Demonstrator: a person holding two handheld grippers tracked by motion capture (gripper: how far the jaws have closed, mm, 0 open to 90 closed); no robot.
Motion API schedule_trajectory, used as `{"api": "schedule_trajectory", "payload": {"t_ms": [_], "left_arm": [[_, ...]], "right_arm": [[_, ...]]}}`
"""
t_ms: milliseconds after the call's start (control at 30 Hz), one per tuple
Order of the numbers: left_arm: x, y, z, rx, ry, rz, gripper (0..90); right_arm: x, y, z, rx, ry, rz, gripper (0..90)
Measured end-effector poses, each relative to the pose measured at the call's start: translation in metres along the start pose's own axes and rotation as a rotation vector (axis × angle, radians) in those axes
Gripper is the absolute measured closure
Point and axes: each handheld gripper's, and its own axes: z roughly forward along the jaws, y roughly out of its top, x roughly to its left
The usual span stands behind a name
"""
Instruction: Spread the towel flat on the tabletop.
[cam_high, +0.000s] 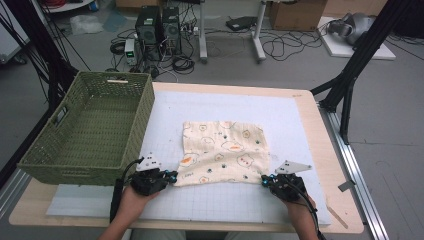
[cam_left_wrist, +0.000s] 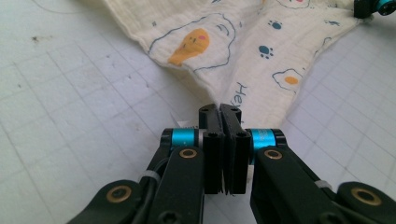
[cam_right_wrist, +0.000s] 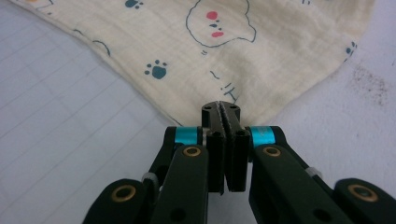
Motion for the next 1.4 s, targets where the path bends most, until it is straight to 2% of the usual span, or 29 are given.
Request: {"api": "schedule_trajectory", "payload": {"t_ms": [67,200,333,400,567,600,667,700,767,833,1000,1233,1300,1400], "left_arm": [[-0.004,-0.004,-0.003,0.003,-0.016,0.000,87.3],[-0.009,-0.010,-0.010,0.010,-0.035,0.015,87.3],[-0.016,-0.014,-0.018,0.008,-0.050,0.015,87.1],[-0.021,-0.019,-0.021,0.021,-0.057,0.012,87.1],[-0.033,-0.026,-0.024,0.066,-0.078,0.044,87.2],[-0.035,-0.026,-0.024,0.071,-0.082,0.047,87.1],[-0.035,-0.026,-0.026,0.070,-0.085,0.049,86.0],[-0.034,-0.026,-0.026,0.060,-0.083,0.035,81.1],[-0.031,-0.024,-0.026,0.038,-0.058,0.000,62.0],[-0.026,-0.023,-0.027,0.005,-0.039,-0.021,55.5],[-0.017,-0.022,-0.026,-0.051,-0.006,-0.044,51.2],[-0.007,-0.014,-0.018,-0.079,0.022,-0.050,48.6],[-0.004,-0.012,-0.017,-0.090,0.031,-0.053,48.6],[0.003,-0.008,-0.014,-0.114,0.052,-0.071,48.4]], "right_arm": [[0.006,-0.001,-0.005,0.017,-0.007,-0.011,89.4],[0.017,-0.006,-0.021,-0.001,-0.001,-0.016,89.3],[0.029,-0.018,-0.033,0.031,0.015,-0.038,89.2],[0.035,-0.025,-0.039,0.052,0.005,-0.047,89.2],[0.043,-0.036,-0.052,0.066,0.009,-0.034,88.9],[0.044,-0.037,-0.054,0.062,0.011,-0.030,88.2],[0.043,-0.038,-0.057,0.038,0.002,-0.016,80.3],[0.041,-0.038,-0.059,0.018,-0.008,0.004,75.1],[0.035,-0.037,-0.061,-0.030,-0.028,0.046,69.2],[0.030,-0.035,-0.062,-0.071,-0.049,0.075,66.3],[0.021,-0.026,-0.054,-0.118,-0.080,0.092,58.4],[0.016,-0.009,-0.022,-0.079,-0.069,0.059,56.2],[0.014,-0.005,-0.013,-0.075,-0.058,0.063,56.5],[0.011,0.000,0.001,-0.046,-0.037,0.036,58.6]]}}
